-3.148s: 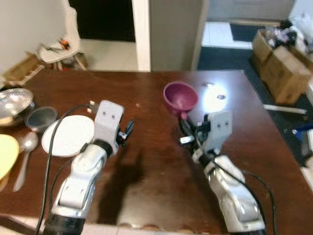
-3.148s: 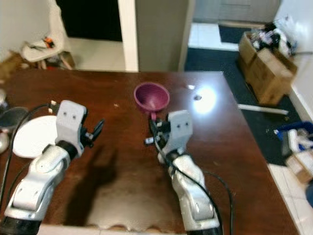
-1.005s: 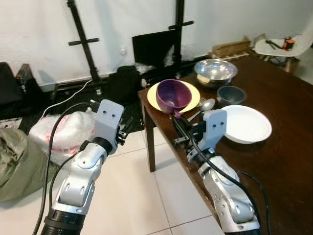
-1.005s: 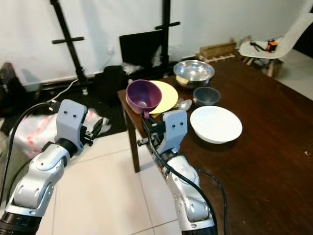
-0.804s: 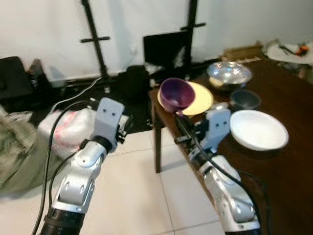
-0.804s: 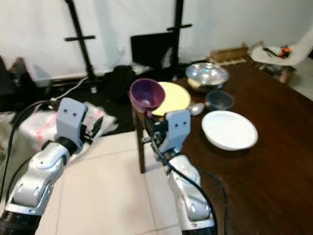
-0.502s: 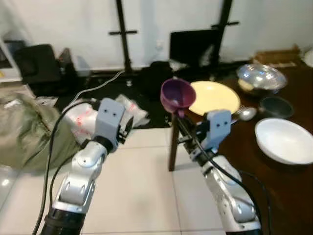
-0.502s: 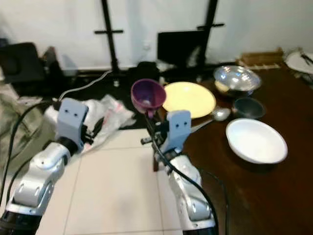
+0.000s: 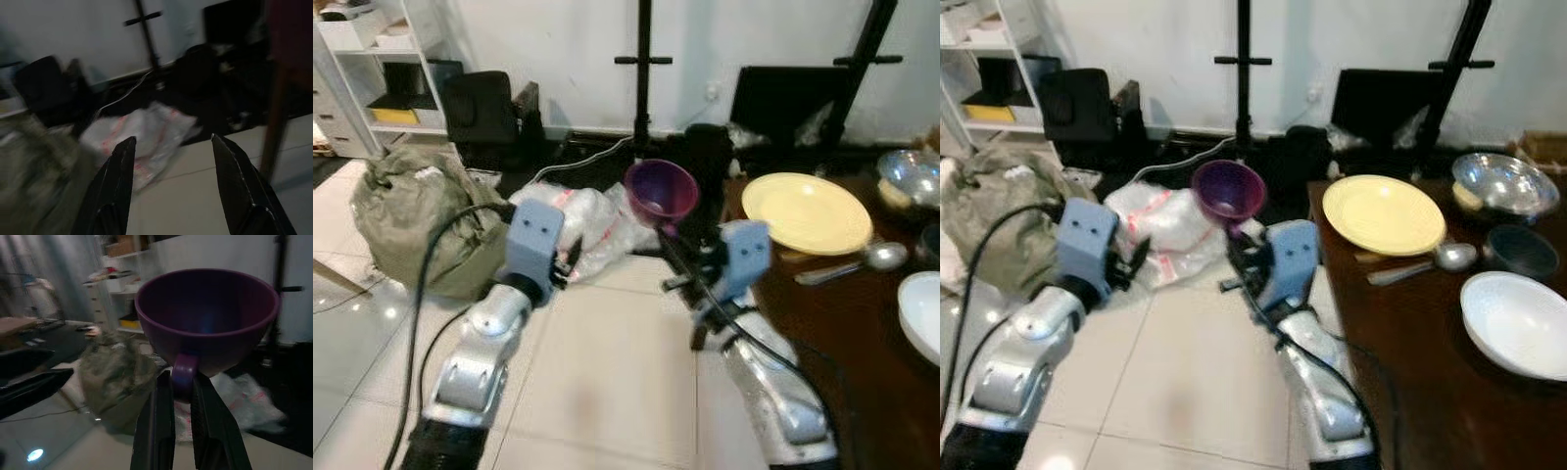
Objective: Setting the table
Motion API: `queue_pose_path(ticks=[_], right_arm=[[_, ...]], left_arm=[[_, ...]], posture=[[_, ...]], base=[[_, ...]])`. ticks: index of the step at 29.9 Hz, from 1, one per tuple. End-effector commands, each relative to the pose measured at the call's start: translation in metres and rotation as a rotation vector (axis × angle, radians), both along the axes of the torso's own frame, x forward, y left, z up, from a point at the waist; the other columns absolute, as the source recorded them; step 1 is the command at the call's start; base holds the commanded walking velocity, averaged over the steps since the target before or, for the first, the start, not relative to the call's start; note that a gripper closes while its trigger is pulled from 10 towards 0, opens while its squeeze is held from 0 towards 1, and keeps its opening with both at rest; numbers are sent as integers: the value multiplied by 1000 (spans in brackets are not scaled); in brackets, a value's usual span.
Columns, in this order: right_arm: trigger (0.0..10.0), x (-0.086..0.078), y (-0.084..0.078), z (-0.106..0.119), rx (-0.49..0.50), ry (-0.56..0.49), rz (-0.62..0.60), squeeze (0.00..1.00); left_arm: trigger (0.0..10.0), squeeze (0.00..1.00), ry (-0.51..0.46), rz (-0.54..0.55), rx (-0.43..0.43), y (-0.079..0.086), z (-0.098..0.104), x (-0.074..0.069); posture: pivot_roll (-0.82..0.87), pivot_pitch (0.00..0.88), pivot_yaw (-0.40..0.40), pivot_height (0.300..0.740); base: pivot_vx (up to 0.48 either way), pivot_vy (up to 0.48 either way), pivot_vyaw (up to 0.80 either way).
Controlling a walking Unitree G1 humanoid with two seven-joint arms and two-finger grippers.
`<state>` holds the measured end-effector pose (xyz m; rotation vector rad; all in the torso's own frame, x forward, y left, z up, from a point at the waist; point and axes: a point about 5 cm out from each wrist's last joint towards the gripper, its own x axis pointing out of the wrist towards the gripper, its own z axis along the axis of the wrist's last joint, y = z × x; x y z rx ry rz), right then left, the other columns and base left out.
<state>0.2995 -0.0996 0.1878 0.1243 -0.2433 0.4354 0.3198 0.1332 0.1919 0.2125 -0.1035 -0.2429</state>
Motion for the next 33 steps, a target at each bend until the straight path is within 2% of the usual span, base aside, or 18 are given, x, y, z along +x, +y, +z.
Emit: queue_pose_path(ticks=[1, 12, 20, 21, 24, 31, 33], right_arm=[[10000, -1, 4, -1, -4, 1, 15, 0], [10000, -1, 4, -2, -10, 3, 26, 0], [10000, -1, 4, -2, -10, 4, 27, 0], [10000, 0, 4, -3, -2, 18, 23, 0], [10000, 0, 4, -5, 3, 34, 25, 0], [10000, 0, 2, -5, -14, 34, 19, 0], [10000, 0, 2, -5, -29, 27, 16, 0]], left_arm=[[10000, 0, 35, 13, 5, 1, -8, 0], [10000, 0, 63, 64, -50, 6, -10, 2], [10000, 0, 60, 147, -38, 14, -12, 6], [10000, 0, 72, 219, -23, 21, -16, 9], [10000, 0, 82, 274, -33, 27, -17, 11], [10000, 0, 76, 284, -41, 28, -16, 12], [10000, 0, 74, 285, -42, 27, -16, 12]], posture=[[-53, 0, 123, 740], [-53, 0, 117, 740], [-54, 0, 114, 740], [-57, 0, 111, 740], [-60, 0, 111, 740], [-62, 0, 111, 740], [-60, 0, 110, 740]], base=[[0, 0, 738], [0, 0, 738], [0, 0, 738], [469, 0, 0], [470, 0, 0], [480, 0, 0], [480, 0, 734]])
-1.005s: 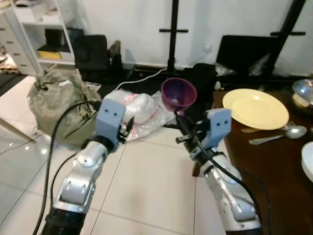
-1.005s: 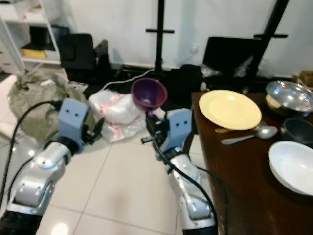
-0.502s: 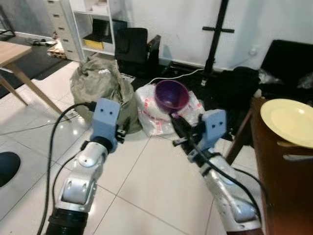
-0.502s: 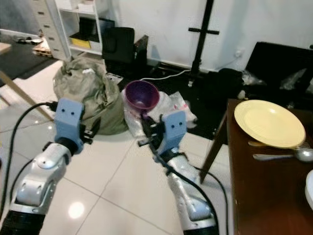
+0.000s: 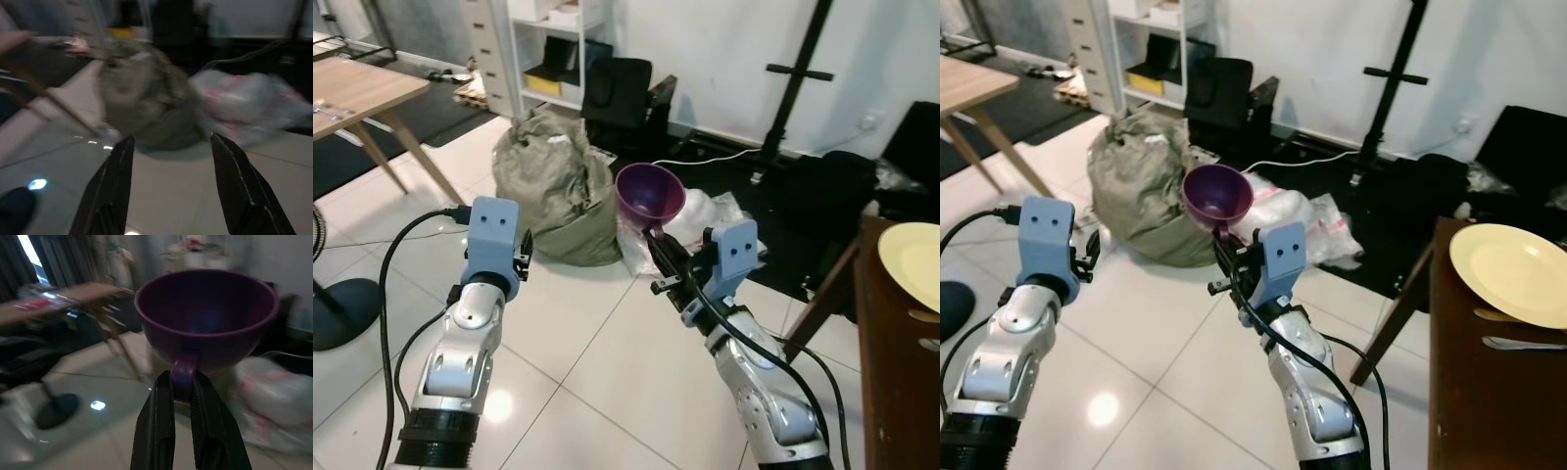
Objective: Setting the table
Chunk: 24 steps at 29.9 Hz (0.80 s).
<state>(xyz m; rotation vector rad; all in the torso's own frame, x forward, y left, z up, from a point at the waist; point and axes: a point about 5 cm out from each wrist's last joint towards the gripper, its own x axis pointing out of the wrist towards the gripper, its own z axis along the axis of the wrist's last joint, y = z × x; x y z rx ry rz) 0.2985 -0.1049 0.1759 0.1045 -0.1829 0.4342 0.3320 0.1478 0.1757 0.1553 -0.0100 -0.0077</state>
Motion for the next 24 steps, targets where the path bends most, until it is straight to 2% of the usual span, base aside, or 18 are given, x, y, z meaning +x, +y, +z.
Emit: queue_pose_path(ticks=[1, 12, 24], right_arm=[[10000, 1, 8, 6, -7, -29, 23, 0], [10000, 0, 11, 6, -6, -27, 41, 47], [10000, -1, 11, 6, -2, -27, 45, 51]], left_arm=[[10000, 0, 1, 43, 18, 11, 0, 0], [10000, 0, -2, 51, 18, 12, 0, 0], [10000, 4, -5, 56, 18, 12, 0, 0]], posture=[[-60, 0, 109, 740], [-56, 0, 111, 740], [-52, 0, 108, 740]], base=[[480, 0, 738], [480, 0, 734], [480, 0, 726]])
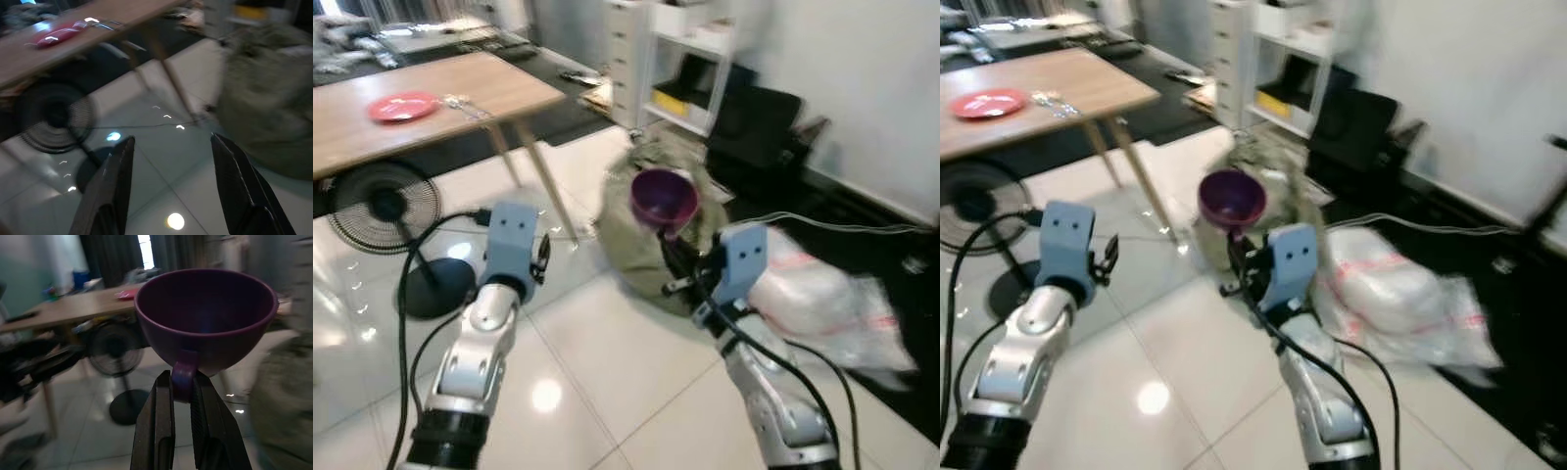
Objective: Setting the table
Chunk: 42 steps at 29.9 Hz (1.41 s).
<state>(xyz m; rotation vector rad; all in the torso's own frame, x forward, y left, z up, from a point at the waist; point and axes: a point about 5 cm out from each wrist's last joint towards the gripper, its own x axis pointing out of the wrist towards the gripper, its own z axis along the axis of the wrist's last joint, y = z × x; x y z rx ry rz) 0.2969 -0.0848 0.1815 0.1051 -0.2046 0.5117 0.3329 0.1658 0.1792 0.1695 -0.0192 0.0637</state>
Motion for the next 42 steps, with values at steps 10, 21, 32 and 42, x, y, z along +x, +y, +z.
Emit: queue_pose_path(ticks=[10, 21, 32, 42], right_arm=[[10000, 5, -15, 2, 49, 16, -73, 0], [10000, 14, -35, 5, 105, 25, -243, 0], [10000, 24, -72, 16, -65, -69, -484, 0], [10000, 24, -74, 23, -112, -115, -398, 0]], left_arm=[[10000, 16, 8, -7, -1, -5, -2, 0], [10000, 24, 2, -8, -8, -5, 0, 1], [10000, 24, -15, -30, -36, -5, 8, 4], [10000, 24, -19, -40, -42, -7, 10, 5]], posture=[[-50, 0, 109, 740], [-45, 0, 107, 740], [-43, 0, 112, 740], [-43, 0, 112, 740]], base=[[480, 0, 261], [480, 0, 0], [480, 0, 0], [480, 0, 0]])
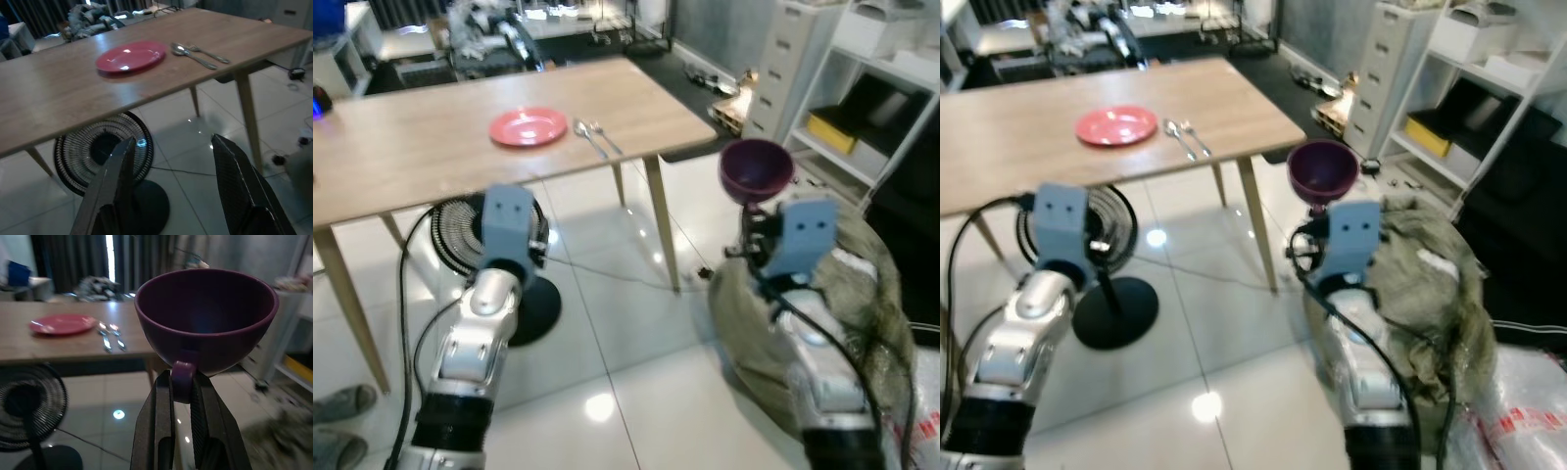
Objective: Setting the table
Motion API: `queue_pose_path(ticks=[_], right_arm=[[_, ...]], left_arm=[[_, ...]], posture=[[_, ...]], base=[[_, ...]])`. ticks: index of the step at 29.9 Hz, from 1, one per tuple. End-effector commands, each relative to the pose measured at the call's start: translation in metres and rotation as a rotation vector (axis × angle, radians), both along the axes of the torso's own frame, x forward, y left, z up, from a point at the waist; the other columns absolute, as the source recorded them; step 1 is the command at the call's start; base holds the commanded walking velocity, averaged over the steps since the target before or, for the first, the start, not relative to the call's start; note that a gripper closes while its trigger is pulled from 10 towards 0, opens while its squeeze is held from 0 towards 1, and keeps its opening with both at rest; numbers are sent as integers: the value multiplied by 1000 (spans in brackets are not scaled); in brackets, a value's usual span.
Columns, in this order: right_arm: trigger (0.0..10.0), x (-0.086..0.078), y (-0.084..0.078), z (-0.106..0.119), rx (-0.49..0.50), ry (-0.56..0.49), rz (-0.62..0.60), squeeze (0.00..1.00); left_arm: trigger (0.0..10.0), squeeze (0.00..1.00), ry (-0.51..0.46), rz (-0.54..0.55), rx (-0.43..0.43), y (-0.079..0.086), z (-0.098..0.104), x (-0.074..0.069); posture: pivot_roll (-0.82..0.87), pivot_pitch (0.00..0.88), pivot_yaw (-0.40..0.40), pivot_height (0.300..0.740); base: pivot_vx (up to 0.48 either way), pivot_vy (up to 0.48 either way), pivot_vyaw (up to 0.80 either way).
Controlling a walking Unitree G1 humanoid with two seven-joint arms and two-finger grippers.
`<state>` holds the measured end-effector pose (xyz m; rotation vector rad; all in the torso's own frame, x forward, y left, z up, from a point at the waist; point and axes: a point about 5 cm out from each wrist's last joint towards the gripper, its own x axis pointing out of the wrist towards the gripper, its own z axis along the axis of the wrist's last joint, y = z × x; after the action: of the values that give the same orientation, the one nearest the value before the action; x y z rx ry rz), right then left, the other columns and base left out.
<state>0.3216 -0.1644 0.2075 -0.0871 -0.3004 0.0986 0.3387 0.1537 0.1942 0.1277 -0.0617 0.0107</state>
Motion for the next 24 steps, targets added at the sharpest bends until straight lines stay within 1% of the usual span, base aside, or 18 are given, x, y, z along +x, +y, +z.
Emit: queue_pose_path(ticks=[1, 6, 14, 24], right_arm=[[10000, -1, 6, -2, 8, -3, 35, 0], [10000, -1, 6, -2, 17, -13, 41, 0], [10000, -1, 12, -3, 12, -18, 74, 0], [10000, -3, 18, -2, -43, -34, 146, 0]], left_arm=[[10000, 24, 21, 16, -1, 5, -5, 0], [10000, 20, 18, 17, 4, 6, -4, 0], [10000, 24, 8, 17, 16, 6, -3, 1], [10000, 24, -15, 18, 21, 7, 0, 0]], posture=[[-43, 0, 112, 740], [-43, 0, 112, 740], [-42, 0, 108, 740], [-38, 0, 99, 740]], base=[[480, 0, 0], [480, 0, 0], [480, 0, 0], [480, 0, 0]])
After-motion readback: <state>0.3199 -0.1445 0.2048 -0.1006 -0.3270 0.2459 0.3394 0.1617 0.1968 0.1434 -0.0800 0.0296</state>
